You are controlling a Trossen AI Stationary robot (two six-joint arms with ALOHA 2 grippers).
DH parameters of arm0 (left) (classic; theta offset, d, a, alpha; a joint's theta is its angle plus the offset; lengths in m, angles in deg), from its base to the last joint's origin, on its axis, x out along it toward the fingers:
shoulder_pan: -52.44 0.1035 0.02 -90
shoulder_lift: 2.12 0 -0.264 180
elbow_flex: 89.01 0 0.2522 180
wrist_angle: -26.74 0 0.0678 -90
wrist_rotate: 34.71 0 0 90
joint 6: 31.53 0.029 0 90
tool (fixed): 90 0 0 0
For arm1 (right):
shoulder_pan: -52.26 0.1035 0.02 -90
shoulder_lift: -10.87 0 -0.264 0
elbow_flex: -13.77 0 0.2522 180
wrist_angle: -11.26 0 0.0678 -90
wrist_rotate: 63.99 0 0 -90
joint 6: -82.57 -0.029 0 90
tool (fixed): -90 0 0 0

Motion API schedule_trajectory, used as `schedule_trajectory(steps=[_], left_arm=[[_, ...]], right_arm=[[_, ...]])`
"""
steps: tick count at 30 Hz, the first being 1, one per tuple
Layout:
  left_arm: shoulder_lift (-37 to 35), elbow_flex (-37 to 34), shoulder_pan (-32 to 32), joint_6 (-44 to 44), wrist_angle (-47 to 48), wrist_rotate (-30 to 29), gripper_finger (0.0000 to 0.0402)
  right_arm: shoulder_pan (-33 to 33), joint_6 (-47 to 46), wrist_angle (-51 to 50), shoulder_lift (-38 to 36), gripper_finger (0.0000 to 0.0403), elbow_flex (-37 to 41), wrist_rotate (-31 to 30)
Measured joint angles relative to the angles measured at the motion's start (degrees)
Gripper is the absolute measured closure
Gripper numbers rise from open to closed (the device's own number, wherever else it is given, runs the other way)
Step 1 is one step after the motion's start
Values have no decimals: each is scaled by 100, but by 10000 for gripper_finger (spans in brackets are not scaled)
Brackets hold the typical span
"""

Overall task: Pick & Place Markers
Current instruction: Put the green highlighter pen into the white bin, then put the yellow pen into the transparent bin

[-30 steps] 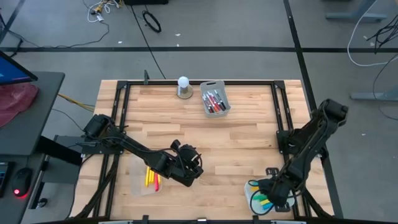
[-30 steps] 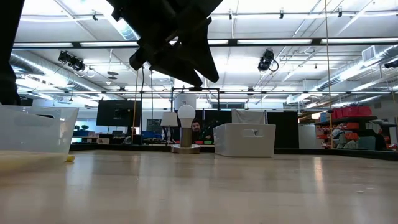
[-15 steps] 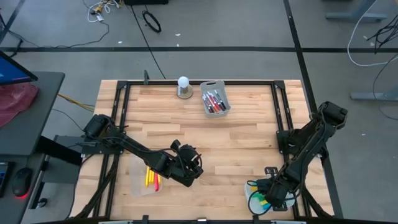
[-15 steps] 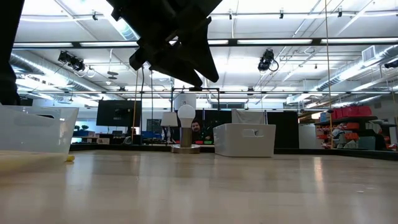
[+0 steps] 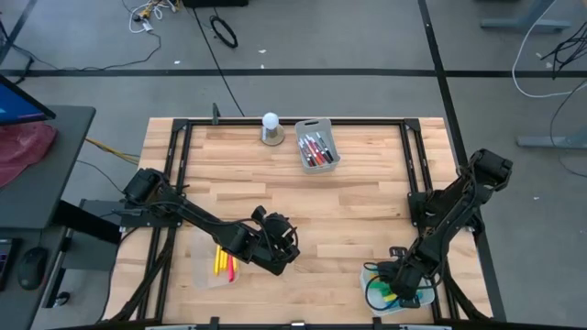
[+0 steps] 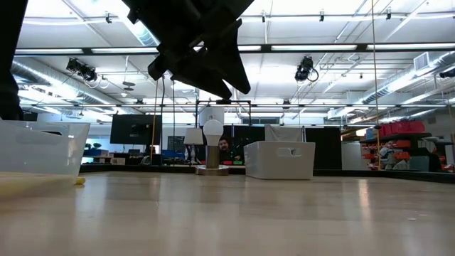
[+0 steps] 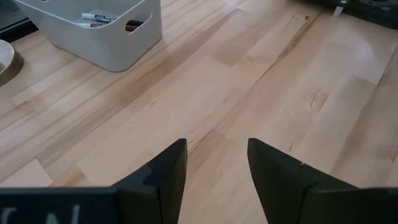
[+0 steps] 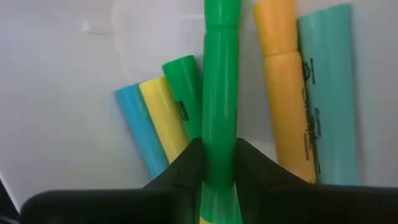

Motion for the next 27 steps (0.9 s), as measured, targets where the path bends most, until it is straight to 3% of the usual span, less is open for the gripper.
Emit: schedule_trajectory(steps=[13, 21, 25, 27], left_arm=[[0, 0, -1, 0, -5, -1, 225], [0, 0, -2, -4, -20, 0, 225], [0, 0, 0, 6, -20, -1, 225], [0, 0, 2, 52, -14, 12, 225]], right_arm=[[2, 124, -8, -61, 257, 74, -218], [-7, -258, -274, -991, 264, 87, -151], [-4, -138, -249, -1569, 283, 85, -896], [-7, 362, -126, -1762, 292, 85, -1799]])
